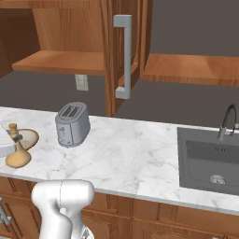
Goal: Retrieve the bottle and the shaker from the cabinet and place them next to the mixing bowl on the counter. Then add garlic from the fridge to the mixing bowl.
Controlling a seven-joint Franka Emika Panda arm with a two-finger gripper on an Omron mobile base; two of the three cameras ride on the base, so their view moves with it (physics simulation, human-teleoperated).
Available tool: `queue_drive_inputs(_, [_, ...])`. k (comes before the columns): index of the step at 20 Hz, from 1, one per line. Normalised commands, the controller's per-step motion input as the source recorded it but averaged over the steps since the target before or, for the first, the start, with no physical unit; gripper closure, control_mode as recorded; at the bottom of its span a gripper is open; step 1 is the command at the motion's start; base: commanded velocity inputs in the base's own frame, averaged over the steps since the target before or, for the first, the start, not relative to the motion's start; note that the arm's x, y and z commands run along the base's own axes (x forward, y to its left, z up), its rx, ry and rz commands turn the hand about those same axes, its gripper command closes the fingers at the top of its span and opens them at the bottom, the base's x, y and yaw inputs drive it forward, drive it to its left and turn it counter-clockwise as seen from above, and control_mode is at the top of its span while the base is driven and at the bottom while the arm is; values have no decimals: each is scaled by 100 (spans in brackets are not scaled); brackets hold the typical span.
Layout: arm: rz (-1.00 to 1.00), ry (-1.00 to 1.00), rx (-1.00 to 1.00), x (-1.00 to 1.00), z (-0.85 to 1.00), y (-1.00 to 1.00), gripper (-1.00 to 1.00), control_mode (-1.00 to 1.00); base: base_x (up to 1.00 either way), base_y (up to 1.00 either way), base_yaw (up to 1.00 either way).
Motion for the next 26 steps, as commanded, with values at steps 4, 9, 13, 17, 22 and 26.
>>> queue_drive_inputs(4, [-3, 0, -14, 46, -18, -9, 100, -100, 0, 0, 0])
queue_drive_inputs(9, [0, -5, -4, 51, -22, 0, 100, -100, 0, 0, 0])
queue_drive_inputs(13, [0, -5, 3, 20, -11, 21, 100, -100, 0, 0, 0])
queue_drive_inputs(17, [0, -2, 2, 42, -17, 1, 100, -100, 0, 0, 0])
queue_drive_inputs(22, [-5, -1, 6, 48, -25, 0, 100, -100, 0, 0, 0])
queue_drive_inputs(26, [-1, -7, 8, 11, -18, 24, 100, -100, 0, 0, 0])
